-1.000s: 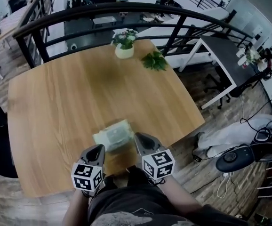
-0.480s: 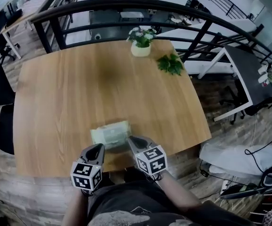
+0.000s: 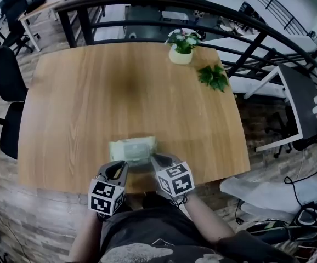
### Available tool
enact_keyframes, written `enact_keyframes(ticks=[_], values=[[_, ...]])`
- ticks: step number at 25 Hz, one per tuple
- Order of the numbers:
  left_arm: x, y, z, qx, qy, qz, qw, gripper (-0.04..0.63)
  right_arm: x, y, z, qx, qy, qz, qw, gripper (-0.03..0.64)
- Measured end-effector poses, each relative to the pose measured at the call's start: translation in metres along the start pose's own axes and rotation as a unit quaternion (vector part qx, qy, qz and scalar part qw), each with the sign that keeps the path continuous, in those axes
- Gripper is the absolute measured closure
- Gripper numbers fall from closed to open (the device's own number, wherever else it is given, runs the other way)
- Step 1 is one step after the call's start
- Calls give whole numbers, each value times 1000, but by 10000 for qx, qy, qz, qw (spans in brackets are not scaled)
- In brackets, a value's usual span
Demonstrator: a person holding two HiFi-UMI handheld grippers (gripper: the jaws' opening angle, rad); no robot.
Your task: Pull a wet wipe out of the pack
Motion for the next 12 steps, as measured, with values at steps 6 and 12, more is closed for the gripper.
enact_keyframes(ticks=[6,12], values=[[-4,5,6,116,558,-35,9984,512,-1,4,-1,-97,-73,-219,9997,591],[-7,20,12,170,1291,-208,9913,378,-2,4,0,-120,-57,-282,9995,591]])
Point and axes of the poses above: the fingertips, and each gripper's own axes: y forward along the fingers, z to its right, x out of its underside, the point moved 7 cm from there along -y, backward along the fingers, and after that the axes turned 7 degrees about z, right-handed, at the moved point
